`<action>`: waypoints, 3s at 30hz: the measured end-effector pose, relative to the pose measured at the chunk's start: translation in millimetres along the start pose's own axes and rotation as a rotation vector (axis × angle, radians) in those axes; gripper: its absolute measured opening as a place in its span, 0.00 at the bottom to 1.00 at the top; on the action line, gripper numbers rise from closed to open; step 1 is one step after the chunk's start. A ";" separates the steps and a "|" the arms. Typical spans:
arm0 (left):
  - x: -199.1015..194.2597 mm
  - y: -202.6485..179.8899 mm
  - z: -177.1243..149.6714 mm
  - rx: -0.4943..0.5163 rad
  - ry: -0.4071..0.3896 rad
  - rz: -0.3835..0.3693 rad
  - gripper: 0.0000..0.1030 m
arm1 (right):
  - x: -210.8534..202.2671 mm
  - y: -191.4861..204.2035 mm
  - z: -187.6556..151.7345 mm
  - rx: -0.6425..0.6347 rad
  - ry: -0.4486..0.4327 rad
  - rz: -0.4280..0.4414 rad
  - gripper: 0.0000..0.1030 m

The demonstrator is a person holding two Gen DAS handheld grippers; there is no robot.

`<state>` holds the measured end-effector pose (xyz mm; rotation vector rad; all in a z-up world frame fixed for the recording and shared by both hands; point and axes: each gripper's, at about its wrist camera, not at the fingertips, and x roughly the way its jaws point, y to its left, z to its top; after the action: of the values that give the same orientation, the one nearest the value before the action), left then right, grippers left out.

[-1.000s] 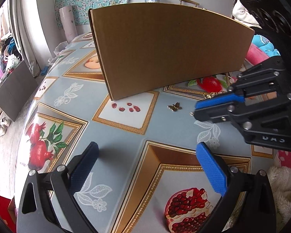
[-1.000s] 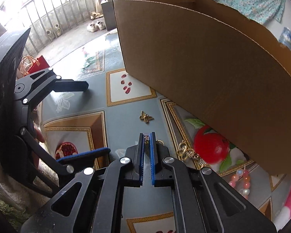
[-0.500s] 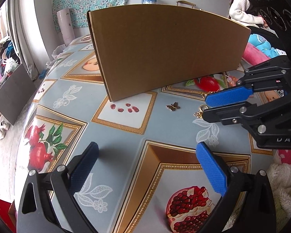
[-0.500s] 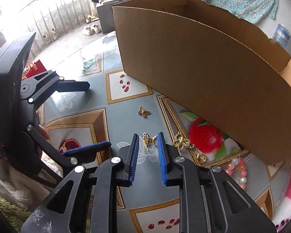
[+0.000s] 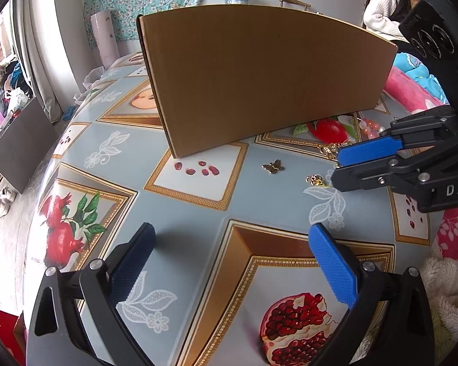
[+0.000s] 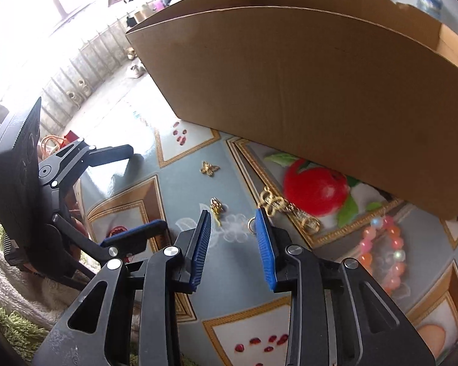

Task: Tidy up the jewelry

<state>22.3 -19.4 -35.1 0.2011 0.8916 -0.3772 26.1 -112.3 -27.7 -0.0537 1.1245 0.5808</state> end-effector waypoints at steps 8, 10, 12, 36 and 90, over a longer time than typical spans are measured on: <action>0.9 1.2 1.2 0.007 0.008 -0.006 0.96 | -6.6 12.9 -1.4 -0.016 -0.050 0.062 0.29; 1.3 1.7 3.8 0.006 0.020 -0.005 0.96 | -10.3 9.9 -4.1 -0.006 -0.063 0.058 0.29; -1.1 2.0 6.4 0.011 0.004 0.002 0.96 | -17.0 2.3 -8.3 0.023 -0.076 0.052 0.29; 21.4 -26.8 50.3 0.080 0.044 -0.039 0.16 | -44.2 -40.8 -50.4 0.232 -0.170 0.072 0.29; 17.0 -14.9 45.6 0.067 0.061 -0.091 0.12 | -48.6 -49.7 -44.7 0.263 -0.226 0.079 0.29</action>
<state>58.7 -52.0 -20.7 0.2352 0.9509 -0.4882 -2.7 -189.2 -18.0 0.2781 0.9766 0.4915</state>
